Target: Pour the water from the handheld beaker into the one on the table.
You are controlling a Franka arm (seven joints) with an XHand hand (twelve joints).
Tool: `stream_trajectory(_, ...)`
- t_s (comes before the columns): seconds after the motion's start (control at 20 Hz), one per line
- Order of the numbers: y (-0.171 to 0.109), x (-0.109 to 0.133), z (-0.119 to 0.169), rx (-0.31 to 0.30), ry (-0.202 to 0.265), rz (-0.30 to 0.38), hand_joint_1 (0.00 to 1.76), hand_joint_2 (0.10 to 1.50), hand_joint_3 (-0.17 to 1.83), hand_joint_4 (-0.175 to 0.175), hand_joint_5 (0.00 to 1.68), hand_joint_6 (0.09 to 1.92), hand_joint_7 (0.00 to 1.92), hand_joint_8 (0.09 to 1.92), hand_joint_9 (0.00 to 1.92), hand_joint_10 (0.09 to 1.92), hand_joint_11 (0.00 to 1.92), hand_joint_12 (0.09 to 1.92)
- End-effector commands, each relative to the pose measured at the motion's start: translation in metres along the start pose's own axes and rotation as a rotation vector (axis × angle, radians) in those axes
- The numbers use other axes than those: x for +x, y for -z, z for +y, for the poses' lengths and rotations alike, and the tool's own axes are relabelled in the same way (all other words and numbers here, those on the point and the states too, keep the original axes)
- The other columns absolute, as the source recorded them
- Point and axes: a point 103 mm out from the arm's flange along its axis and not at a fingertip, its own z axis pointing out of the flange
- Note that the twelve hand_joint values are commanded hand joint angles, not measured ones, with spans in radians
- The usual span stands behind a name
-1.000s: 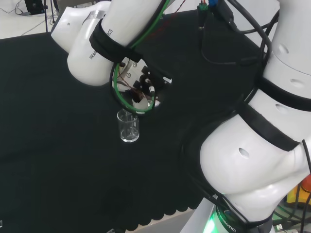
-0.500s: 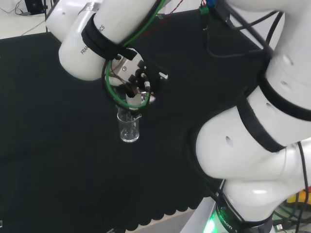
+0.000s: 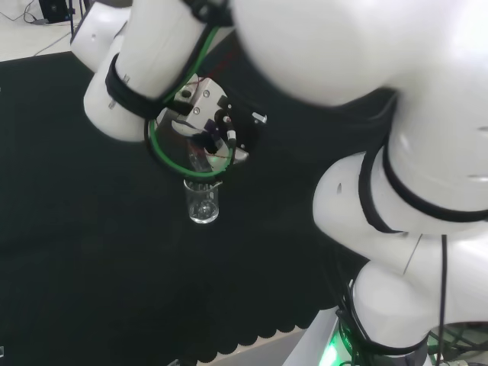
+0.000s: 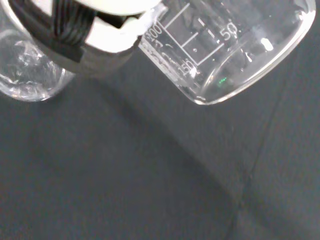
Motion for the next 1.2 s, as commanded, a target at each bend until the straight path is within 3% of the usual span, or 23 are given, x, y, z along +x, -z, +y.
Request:
stream_trajectory(0.05,-0.013,0.009,0.007,0.042,0.012,-0.009,1.18,1.04,-0.17,-0.034,1.37,0.37,1.51,0.76,1.74,0.36,1.44,0.62)
stream_trajectory(0.7,-0.016,-0.001,0.005,0.017,0.008,0.022,1.18,1.04,-0.17,-0.035,1.37,0.38,1.5,0.76,1.74,0.37,1.44,0.62)
stream_trajectory(1.2,-0.018,-0.01,0.002,-0.023,0.018,0.143,1.18,1.04,-0.17,-0.03,1.36,0.39,1.5,0.76,1.74,0.37,1.45,0.62)
